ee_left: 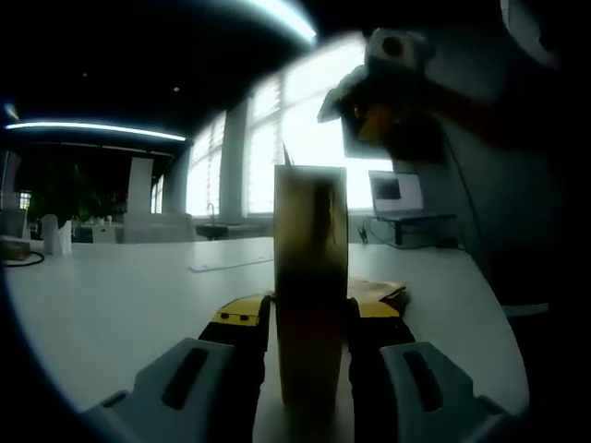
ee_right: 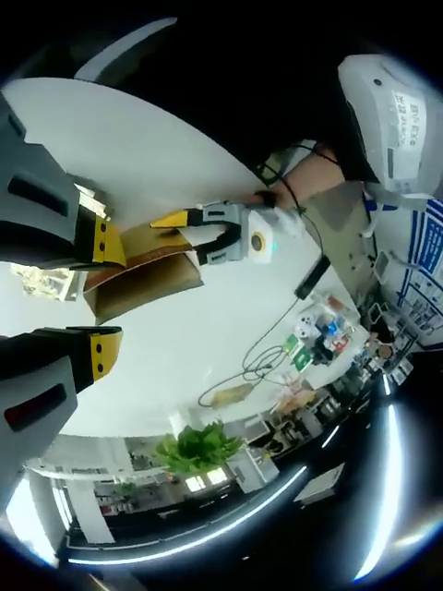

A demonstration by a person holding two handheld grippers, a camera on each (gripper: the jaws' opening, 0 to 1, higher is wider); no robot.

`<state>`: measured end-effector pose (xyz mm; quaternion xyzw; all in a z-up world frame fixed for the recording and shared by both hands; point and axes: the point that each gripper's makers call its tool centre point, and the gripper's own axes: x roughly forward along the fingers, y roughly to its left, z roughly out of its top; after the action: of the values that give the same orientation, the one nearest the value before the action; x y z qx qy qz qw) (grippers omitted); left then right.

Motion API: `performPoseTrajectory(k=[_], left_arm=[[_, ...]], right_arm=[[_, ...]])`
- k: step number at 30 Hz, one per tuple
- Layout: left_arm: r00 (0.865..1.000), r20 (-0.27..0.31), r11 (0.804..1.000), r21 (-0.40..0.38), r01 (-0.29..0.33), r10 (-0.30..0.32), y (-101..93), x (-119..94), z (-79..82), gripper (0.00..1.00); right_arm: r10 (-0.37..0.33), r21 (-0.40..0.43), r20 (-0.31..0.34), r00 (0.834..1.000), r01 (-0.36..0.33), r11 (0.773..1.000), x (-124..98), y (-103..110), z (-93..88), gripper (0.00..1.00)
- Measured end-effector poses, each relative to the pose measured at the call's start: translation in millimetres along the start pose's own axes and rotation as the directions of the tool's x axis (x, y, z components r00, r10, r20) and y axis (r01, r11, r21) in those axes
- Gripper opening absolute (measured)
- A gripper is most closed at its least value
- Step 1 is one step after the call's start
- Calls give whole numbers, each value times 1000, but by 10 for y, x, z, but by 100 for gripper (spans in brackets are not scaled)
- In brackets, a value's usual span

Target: Extract single mask from mask box in order stack masks on table

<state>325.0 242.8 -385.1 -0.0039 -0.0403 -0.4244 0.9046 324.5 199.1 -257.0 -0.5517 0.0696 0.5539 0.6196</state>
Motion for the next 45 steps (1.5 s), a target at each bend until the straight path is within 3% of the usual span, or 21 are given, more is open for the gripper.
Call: performPoseTrajectory(k=[8, 28, 45], left_arm=[[1000, 1, 1000, -7, 5, -5, 0, -1, 2, 26], [1000, 13, 1000, -31, 7, -7, 51, -12, 10, 26], [1000, 18, 999, -31, 11, -10, 49, -11, 20, 26]], right_arm=[[43, -53, -29, 999, -44, 998, 139, -33, 35, 18], [147, -113, -103, 984, -158, 981, 426, 98, -127, 16], [152, -135, -126, 980, -168, 976, 508, 76, -183, 15]])
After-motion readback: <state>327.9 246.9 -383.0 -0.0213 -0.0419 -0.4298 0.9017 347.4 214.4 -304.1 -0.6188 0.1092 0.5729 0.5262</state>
